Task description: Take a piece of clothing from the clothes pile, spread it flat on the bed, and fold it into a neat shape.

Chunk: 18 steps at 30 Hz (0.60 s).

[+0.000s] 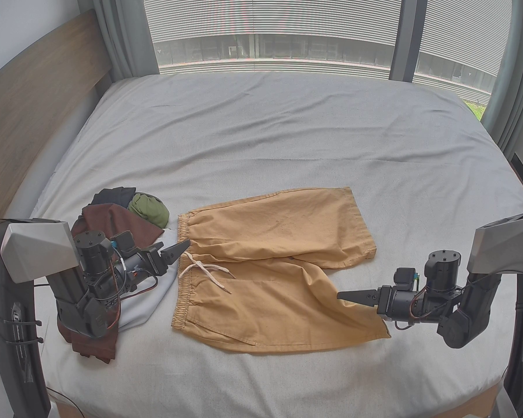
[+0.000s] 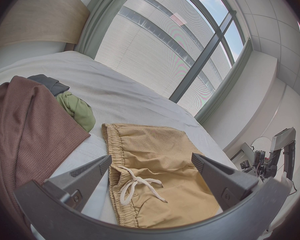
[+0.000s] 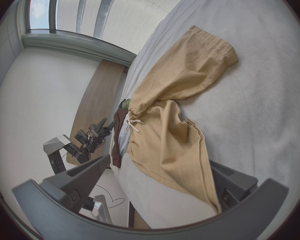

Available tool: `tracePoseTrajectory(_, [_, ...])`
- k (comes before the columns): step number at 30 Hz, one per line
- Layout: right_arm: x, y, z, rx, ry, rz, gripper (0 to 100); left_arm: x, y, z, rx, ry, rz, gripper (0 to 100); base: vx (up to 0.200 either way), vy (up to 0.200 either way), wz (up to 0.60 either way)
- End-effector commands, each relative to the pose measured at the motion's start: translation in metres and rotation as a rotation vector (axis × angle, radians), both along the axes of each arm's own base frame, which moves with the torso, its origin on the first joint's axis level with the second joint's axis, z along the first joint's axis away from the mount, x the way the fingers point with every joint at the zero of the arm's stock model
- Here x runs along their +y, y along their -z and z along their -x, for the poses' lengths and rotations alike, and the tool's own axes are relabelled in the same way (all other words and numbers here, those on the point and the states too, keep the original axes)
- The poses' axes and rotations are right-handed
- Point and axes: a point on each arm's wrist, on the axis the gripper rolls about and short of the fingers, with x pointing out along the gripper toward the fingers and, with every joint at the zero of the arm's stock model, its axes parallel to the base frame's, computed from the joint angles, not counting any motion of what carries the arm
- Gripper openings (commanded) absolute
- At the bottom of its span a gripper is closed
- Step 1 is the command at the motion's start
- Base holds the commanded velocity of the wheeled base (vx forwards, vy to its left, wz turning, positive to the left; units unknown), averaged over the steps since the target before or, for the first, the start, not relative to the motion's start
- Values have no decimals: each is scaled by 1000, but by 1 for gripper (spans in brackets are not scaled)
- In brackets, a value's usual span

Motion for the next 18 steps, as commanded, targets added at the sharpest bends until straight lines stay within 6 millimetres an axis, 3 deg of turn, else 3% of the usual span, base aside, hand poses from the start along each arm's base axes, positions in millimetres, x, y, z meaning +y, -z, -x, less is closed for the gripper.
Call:
tracePoseTrajectory(1, [8,-10,-10,-34,-8,-32,100,0,-1,-1,-5,0,1,100,0,0,0])
tracePoseTrajectory(11, [14,-13,-27,-42,4,-71,100,1,-1,-2,-8,-5,1,100,0,0,0])
tracePoseTrajectory(18, [8,2,-35,-18,30,-63,100,1,-1,-2,-8,-3,1,100,0,0,0])
